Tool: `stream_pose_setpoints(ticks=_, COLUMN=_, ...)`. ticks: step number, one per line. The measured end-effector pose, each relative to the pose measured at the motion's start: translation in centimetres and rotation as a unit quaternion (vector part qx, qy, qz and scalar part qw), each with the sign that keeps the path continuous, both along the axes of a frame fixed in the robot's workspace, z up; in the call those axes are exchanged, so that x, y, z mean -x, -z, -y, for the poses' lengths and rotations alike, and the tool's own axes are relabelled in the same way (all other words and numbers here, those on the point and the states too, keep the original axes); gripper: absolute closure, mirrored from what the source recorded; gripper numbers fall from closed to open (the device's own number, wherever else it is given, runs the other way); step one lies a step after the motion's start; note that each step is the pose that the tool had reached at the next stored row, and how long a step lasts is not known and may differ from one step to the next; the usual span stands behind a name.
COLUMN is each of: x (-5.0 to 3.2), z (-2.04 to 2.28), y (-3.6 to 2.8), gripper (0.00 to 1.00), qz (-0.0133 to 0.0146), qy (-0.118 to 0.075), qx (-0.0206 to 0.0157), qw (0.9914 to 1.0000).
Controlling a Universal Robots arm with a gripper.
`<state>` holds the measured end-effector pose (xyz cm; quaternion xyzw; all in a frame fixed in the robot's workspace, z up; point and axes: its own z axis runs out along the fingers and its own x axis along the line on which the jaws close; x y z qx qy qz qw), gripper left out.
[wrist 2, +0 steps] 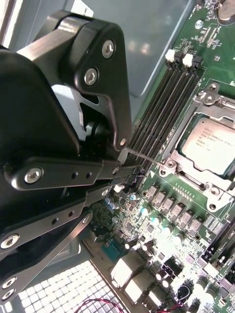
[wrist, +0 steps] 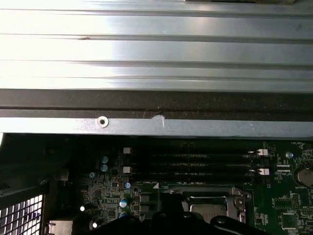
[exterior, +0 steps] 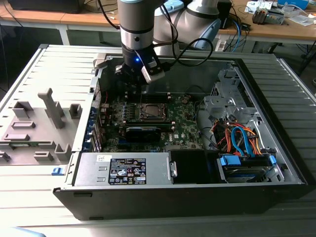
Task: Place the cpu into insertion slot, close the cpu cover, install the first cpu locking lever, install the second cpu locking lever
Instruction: 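Install the first cpu locking lever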
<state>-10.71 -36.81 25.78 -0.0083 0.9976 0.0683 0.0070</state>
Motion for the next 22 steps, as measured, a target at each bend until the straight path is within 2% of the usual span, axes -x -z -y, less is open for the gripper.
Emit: stream_pose_setpoints(ticks=22, x=-0.31, z=0.0, y=0.31, gripper=0.89, qz=-0.0003, qy=0.0, qx=0.0001, qw=1.0)
